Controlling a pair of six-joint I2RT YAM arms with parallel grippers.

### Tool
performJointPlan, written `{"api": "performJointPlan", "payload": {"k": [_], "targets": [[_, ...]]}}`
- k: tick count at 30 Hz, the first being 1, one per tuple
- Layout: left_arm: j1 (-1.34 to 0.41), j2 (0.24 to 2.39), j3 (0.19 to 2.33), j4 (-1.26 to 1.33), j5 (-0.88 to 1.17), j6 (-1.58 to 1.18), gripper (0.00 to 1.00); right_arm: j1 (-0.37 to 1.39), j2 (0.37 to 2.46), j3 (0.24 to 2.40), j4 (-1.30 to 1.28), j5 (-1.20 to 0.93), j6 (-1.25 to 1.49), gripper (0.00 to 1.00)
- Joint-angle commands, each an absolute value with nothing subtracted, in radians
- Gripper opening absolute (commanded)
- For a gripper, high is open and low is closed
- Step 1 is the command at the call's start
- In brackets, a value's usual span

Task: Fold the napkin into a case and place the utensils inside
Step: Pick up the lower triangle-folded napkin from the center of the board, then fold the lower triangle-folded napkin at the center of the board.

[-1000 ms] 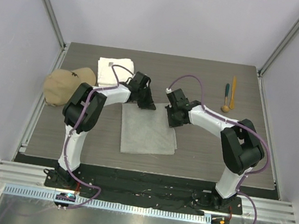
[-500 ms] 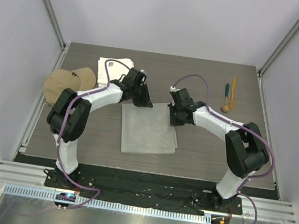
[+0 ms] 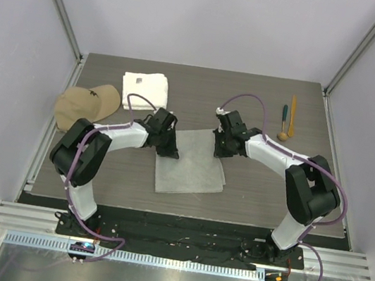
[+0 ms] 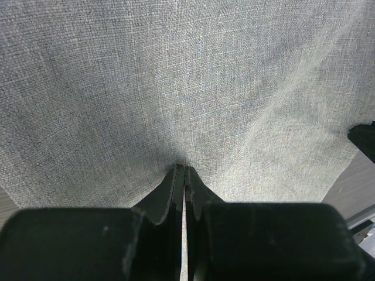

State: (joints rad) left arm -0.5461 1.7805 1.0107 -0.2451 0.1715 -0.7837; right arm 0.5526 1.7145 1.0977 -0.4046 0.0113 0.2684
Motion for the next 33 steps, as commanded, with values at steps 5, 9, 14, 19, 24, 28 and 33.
{"api": "performJointPlan", "payload": {"k": [5,9,14,19,24,28,33], "targets": [[-0.577,1.790,0.954,-0.149,0.132,-0.808,0.05,0.621,1.681,1.201,-0.417,-0.029,0.319,0.01],[-0.577,1.770,0.950,-0.156,0.121,-0.802,0.05,0.670,1.707,1.236,-0.420,-0.041,0.353,0.01],[-0.577,1.758,0.951,-0.167,0.110,-0.796,0.05,0.719,1.746,1.253,-0.393,-0.093,0.425,0.01],[-0.578,1.738,0.940,-0.167,0.107,-0.802,0.05,0.736,1.785,1.249,-0.348,-0.117,0.468,0.01],[-0.577,1.686,0.940,-0.189,0.100,-0.802,0.06,0.735,1.805,1.246,-0.308,-0.109,0.497,0.01],[-0.577,1.668,0.959,-0.225,0.091,-0.798,0.07,0.726,1.818,1.238,-0.293,-0.100,0.517,0.01],[-0.577,1.634,0.956,-0.252,0.092,-0.801,0.07,0.710,1.822,1.226,-0.265,-0.121,0.541,0.01]]}}
